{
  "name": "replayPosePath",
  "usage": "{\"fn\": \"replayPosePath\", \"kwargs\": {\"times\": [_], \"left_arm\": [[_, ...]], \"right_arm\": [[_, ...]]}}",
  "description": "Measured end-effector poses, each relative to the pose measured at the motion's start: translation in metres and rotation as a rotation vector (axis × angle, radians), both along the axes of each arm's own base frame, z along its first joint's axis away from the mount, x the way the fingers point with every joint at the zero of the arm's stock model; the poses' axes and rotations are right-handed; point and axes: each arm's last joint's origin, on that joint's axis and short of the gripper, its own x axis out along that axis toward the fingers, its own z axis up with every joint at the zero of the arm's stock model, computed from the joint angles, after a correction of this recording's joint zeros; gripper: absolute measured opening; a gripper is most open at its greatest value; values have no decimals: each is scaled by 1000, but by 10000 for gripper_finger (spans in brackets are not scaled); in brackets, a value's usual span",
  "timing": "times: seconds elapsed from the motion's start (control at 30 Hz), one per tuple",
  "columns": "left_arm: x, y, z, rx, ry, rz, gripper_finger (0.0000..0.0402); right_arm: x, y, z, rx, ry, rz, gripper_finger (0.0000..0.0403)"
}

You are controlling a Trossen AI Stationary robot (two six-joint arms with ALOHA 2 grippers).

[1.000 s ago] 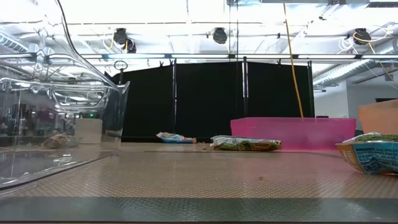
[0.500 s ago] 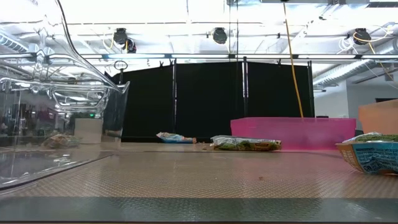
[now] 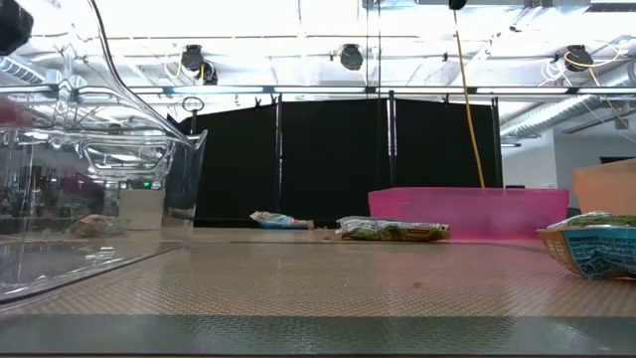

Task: Pick and place Granola Bars by type
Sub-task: Put the red granola bar into the orange bin

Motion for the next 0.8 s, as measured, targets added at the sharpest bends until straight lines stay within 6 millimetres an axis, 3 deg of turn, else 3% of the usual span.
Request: {"fn": "replayPosePath", "kwargs": {"times": [0.23, 0.53, 0.8], "left_arm": [[3, 28, 26, 72, -117, -36, 1], [17, 59, 75, 248, -250, -110, 0], [38, 84, 116, 460, -336, -212, 0]], "right_arm": [[0, 0, -1, 29, 13, 2, 160], [0, 0, 0, 39, -2, 3, 160], [8, -6, 33, -19, -52, -30, 160]]}}
